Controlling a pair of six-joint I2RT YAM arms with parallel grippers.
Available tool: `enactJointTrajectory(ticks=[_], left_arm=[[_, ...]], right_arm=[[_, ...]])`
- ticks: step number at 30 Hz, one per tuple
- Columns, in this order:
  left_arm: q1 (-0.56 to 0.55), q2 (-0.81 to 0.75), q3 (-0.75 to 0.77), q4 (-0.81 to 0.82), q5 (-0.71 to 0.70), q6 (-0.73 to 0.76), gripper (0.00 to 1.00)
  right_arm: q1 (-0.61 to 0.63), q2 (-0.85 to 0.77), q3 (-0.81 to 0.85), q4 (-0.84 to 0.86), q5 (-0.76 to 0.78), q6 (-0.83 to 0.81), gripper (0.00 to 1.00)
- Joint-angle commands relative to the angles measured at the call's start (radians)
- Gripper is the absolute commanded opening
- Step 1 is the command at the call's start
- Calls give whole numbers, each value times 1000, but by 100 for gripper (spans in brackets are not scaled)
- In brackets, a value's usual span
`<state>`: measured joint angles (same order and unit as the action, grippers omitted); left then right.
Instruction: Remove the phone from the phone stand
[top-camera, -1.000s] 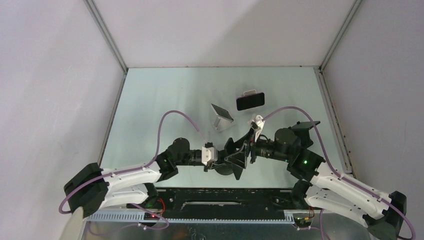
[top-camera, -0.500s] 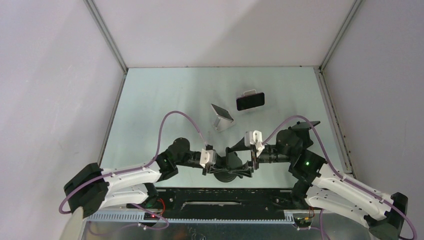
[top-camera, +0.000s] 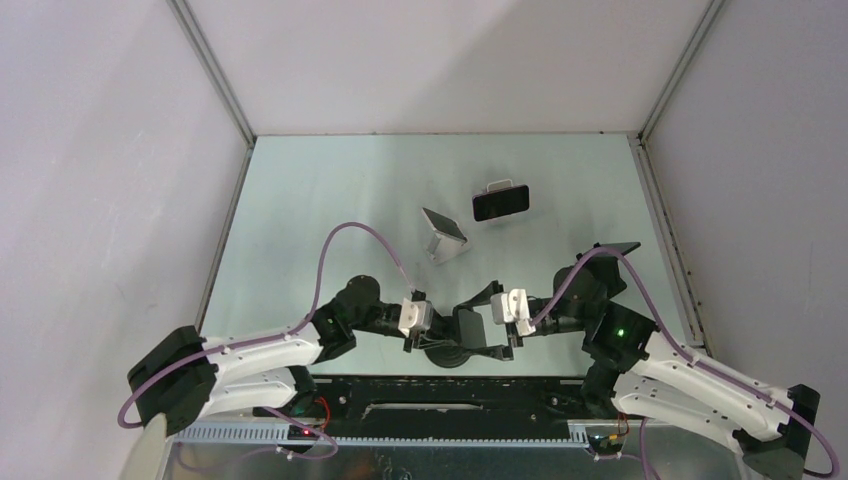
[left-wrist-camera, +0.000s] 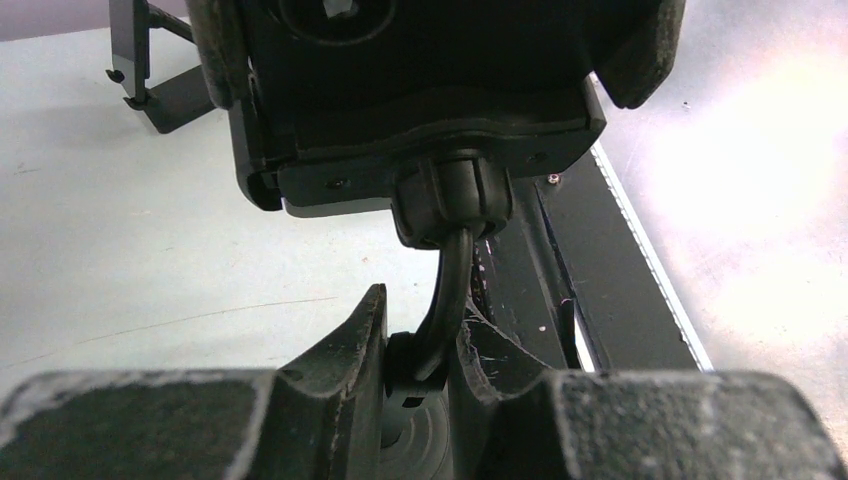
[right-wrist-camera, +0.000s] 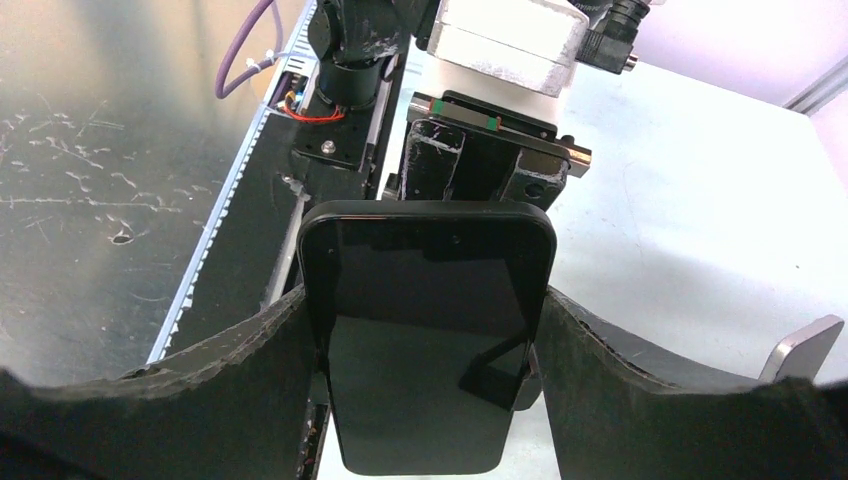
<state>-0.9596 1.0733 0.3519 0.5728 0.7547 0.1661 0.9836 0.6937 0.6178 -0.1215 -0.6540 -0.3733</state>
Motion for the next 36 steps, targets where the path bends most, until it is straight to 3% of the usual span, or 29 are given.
enactJointTrajectory(ticks=[1,4,5,6,7,8,13,18,29,36], left_arm=[[5,-19,35,-27,-26,-72,22],[5,-59,15,14,-79,-76,49],[4,-68,1,24,-103,-77,76],[3,-87,-5,35,-114,-76,88],[2,-96,-10,36,-130,-71,97],[-1,-112,-8,24,-140,-68,99],[-14,-166,16,-38,-181,-39,100],[-47,-193,64,-134,-217,-3,87],[-118,-190,103,-207,-314,9,76],[-122,-197,148,-270,-338,30,61]], right_arm=[[18,15,40,78,1,-9,0],[33,30,40,106,14,32,0],[35,35,40,109,16,41,0],[40,37,40,110,21,45,0],[43,40,40,111,24,51,0],[46,42,40,111,30,53,0],[54,46,33,112,44,63,0],[57,53,31,162,96,89,0],[59,65,31,166,130,107,0],[59,72,30,158,110,108,0]])
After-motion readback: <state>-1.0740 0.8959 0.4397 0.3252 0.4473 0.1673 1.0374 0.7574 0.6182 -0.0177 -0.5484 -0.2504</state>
